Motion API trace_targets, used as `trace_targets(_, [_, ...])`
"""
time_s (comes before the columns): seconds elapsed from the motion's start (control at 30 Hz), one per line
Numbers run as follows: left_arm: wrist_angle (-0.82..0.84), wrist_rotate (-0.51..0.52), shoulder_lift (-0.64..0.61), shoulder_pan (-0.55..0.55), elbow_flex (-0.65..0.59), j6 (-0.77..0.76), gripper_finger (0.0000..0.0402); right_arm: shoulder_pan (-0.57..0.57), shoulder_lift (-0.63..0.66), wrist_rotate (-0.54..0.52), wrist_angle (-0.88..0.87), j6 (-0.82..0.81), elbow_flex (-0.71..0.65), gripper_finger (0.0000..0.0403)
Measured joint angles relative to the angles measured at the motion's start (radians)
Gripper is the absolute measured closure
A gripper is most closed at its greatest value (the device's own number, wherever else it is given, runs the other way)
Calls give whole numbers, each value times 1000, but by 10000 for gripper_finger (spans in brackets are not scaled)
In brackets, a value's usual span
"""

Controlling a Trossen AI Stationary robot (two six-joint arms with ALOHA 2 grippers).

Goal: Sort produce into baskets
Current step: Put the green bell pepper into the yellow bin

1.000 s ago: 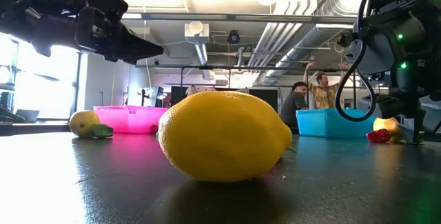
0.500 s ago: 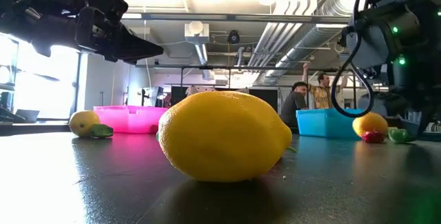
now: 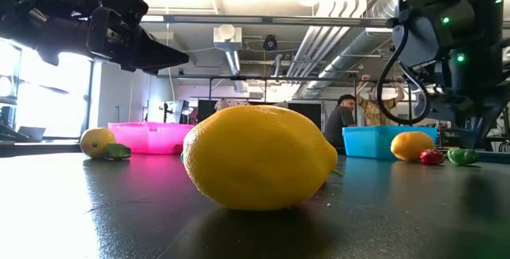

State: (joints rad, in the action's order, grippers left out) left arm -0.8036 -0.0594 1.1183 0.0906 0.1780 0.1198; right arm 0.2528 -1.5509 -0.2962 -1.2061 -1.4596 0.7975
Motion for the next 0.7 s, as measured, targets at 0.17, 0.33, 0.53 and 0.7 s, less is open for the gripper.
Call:
trace_targets(0.17, [0,0,0,0,0,-11,401,-33,0,-15,-4,-5,0,234])
trace_targets(0.33, [5,0,0,0,0,-11,401,-67,0,-26,36,39,-44,217])
trace_targets(0.53, [15,0,0,0,0,-6,401,-95,1,-26,134,80,-121,247])
trace_targets(0.7, [14,0,0,0,0,-6,401,-95,1,-30,143,89,-130,318])
